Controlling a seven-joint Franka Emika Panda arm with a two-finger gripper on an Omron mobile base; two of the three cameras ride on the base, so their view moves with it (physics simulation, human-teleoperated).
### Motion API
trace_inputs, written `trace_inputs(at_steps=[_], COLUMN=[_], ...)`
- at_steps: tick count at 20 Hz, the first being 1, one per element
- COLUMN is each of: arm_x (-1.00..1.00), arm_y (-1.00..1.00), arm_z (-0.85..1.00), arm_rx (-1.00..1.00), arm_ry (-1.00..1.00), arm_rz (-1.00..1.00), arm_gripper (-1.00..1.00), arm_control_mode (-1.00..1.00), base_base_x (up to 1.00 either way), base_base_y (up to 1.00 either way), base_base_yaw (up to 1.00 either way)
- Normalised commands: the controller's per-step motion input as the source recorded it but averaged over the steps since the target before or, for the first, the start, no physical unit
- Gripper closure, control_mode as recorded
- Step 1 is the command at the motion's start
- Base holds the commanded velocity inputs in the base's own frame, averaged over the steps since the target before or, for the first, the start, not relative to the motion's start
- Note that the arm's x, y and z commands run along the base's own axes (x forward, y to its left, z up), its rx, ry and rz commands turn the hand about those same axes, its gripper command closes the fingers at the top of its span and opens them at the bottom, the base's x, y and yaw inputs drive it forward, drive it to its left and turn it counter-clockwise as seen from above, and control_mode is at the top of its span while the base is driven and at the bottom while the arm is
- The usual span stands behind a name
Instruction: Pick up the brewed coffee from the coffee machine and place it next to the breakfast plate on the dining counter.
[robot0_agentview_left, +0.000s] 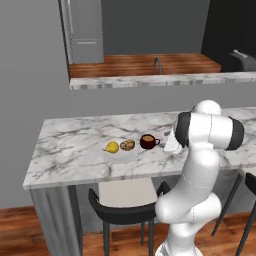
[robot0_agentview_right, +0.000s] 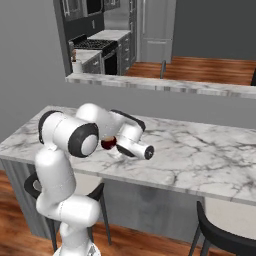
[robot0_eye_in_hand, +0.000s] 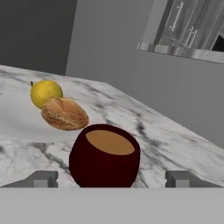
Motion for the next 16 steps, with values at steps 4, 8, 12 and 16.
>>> trace_inputs(at_steps=[4, 8, 12, 16], arm_x=[-0.89, -0.94, -0.59, -0.42], arm_y=[-0.13, -0.11, -0.16, -0.30], arm_z=[0.83, 0.85, 1.00, 0.20], arm_rx=[-0.02, -0.01, 0.00, 0.07], arm_ry=[-0.10, -0.03, -0.04, -0.06], arm_rz=[0.04, 0.04, 0.00, 0.00], arm_gripper=[-1.00, -1.00, -1.00, -1.00], arm_control_mode=[-1.00, -1.00, -1.00, -1.00], base_base_x=[0.00, 0.00, 0.00, 0.00], base_base_y=[0.00, 0.00, 0.00, 0.00], base_base_yaw=[0.00, 0.00, 0.00, 0.00])
